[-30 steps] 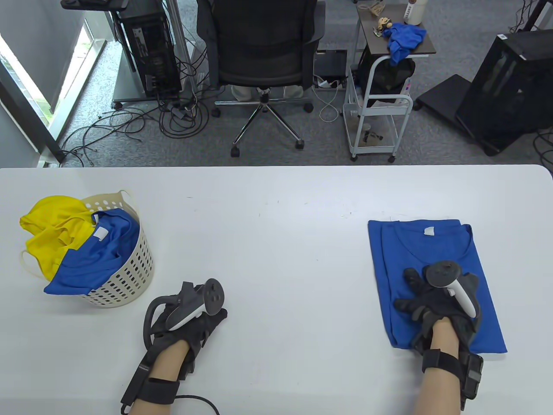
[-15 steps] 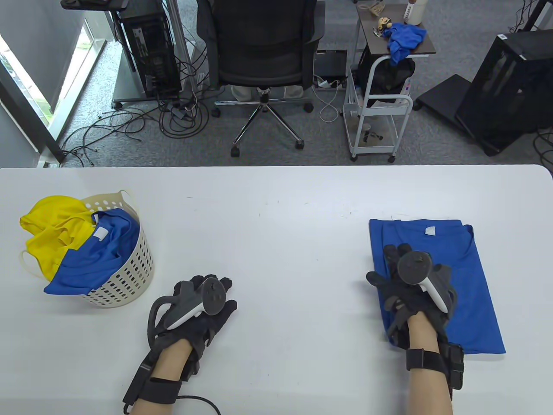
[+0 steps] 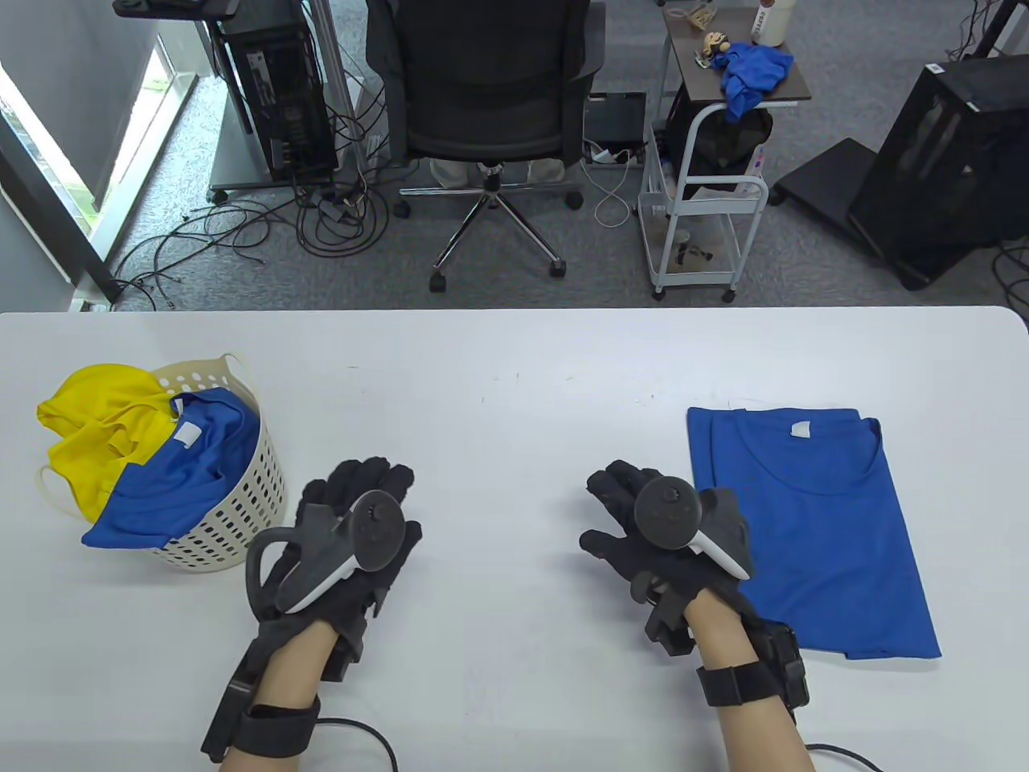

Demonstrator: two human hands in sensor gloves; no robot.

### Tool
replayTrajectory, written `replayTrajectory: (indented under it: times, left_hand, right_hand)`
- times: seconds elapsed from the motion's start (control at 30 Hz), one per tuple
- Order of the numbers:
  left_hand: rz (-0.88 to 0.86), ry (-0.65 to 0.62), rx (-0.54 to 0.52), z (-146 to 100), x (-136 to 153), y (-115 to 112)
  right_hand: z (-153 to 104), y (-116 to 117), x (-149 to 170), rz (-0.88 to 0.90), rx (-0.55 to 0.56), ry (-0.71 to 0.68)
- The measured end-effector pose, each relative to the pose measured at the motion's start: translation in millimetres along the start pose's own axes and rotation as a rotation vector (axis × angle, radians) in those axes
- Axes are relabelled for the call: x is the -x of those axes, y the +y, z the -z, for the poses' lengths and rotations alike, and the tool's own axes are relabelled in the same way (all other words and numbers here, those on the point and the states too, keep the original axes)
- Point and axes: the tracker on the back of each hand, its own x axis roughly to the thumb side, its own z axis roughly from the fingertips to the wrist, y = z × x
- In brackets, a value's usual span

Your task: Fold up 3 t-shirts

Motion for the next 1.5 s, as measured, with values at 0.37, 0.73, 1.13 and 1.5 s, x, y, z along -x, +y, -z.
replayTrajectory:
  times: [0.37,0.73,1.13,1.5]
  left_hand:
    - [0.267,0.513,0.179,1,153,39]
    - [0.341,0.559,0.263,2,179,29]
    - [0.319,0.496,0.007,-9,156,66]
    - [0.291,0.467,-0.281,-19,85,143]
  right_hand:
    - [-32,-10,7,-0.215,0.068,-0.091]
    - [-27,-3,26,-0.147,0.021,-0.032]
    - [-26,-2,29,-0.143,0.005,-0.016]
    - [-27,-6,31,-0.114,0.025,-0.024]
